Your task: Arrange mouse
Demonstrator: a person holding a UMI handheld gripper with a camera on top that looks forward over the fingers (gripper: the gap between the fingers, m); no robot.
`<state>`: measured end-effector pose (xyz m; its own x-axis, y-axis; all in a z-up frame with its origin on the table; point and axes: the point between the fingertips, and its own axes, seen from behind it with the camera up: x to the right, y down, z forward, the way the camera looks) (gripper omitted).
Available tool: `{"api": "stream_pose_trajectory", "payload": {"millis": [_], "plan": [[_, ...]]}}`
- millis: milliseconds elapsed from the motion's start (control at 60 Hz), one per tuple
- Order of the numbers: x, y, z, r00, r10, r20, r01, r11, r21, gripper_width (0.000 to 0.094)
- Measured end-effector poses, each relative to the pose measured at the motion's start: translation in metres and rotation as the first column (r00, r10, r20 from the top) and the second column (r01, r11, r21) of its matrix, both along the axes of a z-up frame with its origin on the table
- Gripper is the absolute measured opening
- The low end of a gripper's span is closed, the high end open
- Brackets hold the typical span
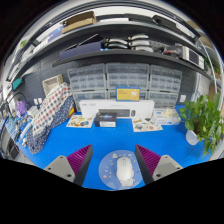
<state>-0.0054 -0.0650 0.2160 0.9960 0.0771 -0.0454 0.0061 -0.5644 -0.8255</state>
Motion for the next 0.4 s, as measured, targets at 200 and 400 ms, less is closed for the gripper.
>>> {"api": "stream_pose_trajectory", "payload": {"millis": [200, 400], "plan": [[0.004, -0.006, 0.004, 1.0, -0.014, -0.003, 0.014, 1.0, 0.004, 0.0859], [0.011, -0.011, -0.004, 1.0, -0.027, 0.002, 0.027, 1.0, -0.004, 0.0859]]}}
